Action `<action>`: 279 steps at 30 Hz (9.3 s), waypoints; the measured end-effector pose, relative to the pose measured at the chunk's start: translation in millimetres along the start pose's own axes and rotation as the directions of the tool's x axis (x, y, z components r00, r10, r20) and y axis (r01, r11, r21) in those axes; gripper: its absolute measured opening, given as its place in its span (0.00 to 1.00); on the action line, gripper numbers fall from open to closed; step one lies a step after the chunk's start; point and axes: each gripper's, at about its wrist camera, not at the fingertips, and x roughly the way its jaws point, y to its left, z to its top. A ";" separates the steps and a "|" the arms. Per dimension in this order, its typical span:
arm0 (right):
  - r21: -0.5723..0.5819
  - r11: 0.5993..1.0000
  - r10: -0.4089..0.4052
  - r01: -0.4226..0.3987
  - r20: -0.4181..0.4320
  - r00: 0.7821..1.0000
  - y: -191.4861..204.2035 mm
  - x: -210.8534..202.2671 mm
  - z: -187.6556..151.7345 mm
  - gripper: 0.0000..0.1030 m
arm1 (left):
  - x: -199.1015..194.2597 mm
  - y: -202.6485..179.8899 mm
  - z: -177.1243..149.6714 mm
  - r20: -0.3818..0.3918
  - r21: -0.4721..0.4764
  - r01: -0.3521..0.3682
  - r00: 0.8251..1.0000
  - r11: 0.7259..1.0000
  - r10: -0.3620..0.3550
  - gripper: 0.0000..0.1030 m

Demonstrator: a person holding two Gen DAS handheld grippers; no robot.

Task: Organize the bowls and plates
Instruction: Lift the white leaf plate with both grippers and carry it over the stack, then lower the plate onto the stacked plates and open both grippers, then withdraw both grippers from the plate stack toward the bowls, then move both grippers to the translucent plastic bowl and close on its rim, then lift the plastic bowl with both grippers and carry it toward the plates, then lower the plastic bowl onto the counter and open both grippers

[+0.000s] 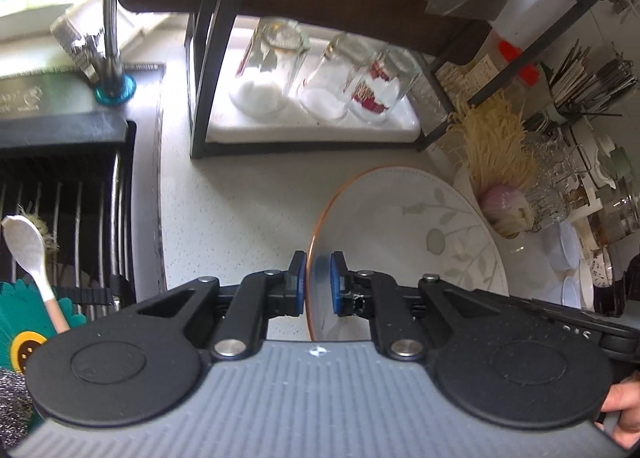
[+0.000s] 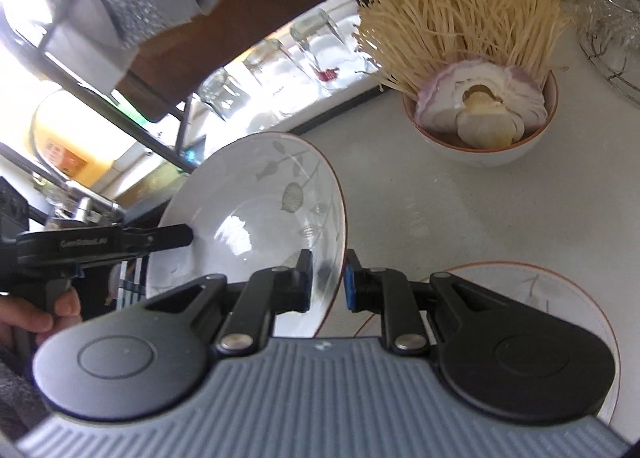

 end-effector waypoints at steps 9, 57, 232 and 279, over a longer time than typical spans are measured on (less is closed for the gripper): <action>-0.031 0.999 0.014 -0.013 0.052 0.999 -6.1 -36.3 -6.2 0.18 | -21.4 -34.6 -12.1 0.043 0.029 -0.005 0.999 1.000 0.004 0.14; 0.056 0.979 -0.199 0.196 0.061 0.978 -110.1 -109.3 -76.5 0.19 | 51.8 -177.2 -93.6 -0.219 0.174 -0.050 0.972 0.983 0.089 0.16; 0.069 0.995 0.068 -0.076 0.116 0.991 -286.5 -161.8 -12.7 0.13 | 121.4 -366.2 -138.9 -0.064 0.047 -0.118 0.991 0.992 0.121 0.12; -0.046 0.989 -0.118 0.143 0.351 0.929 -239.1 -250.2 -15.5 0.55 | 34.6 -430.1 -127.4 0.171 0.239 -0.155 0.979 0.958 0.116 0.43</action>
